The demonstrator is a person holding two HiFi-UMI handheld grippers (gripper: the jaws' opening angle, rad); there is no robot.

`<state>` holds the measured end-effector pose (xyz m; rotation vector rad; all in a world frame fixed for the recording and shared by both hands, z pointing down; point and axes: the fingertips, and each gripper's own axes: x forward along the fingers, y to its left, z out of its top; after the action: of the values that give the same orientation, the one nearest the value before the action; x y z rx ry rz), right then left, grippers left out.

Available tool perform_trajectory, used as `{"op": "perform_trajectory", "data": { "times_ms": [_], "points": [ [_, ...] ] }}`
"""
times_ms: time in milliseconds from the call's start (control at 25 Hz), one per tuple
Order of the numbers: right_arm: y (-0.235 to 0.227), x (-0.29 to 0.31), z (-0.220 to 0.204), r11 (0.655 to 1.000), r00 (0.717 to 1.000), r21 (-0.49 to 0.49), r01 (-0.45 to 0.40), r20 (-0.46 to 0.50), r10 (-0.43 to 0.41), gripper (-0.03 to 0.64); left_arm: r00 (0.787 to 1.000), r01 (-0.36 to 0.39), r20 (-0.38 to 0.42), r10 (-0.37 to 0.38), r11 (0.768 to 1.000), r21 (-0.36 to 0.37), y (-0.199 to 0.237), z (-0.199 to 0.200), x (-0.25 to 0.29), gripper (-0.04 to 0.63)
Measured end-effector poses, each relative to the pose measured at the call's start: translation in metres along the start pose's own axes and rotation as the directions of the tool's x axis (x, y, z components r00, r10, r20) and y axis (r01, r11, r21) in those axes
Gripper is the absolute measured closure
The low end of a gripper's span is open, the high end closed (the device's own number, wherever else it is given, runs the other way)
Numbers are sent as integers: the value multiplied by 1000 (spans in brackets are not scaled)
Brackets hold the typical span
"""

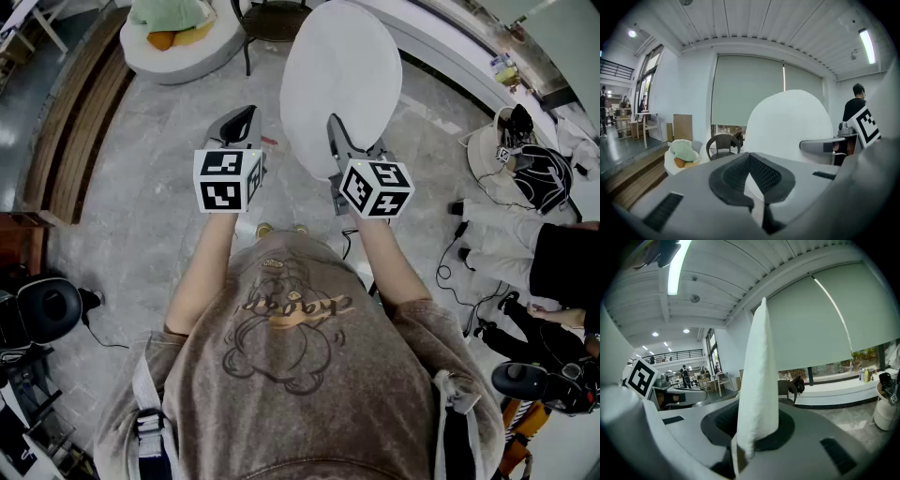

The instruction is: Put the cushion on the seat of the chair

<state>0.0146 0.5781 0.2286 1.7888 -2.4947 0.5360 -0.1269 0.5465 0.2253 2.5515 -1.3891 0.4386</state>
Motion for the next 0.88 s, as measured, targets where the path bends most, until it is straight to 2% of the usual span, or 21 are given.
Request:
{"op": "perform_trajectory", "data": {
  "times_ms": [320,520,880],
  "points": [
    [1,6,3,1000,1000,29,-6,8,6,551,1000,7,-7,-7,1000,5,7,-4,5,589],
    [9,7,6,1000,1000,-17,6,16,-6,551,999,34,-18,-34,999,18,15,-11,4,589],
    [12,13,-1,998,998,-19,55,11,-55,551,995,93,-32,-92,995,42,33,-20,3,589]
  ]
}}
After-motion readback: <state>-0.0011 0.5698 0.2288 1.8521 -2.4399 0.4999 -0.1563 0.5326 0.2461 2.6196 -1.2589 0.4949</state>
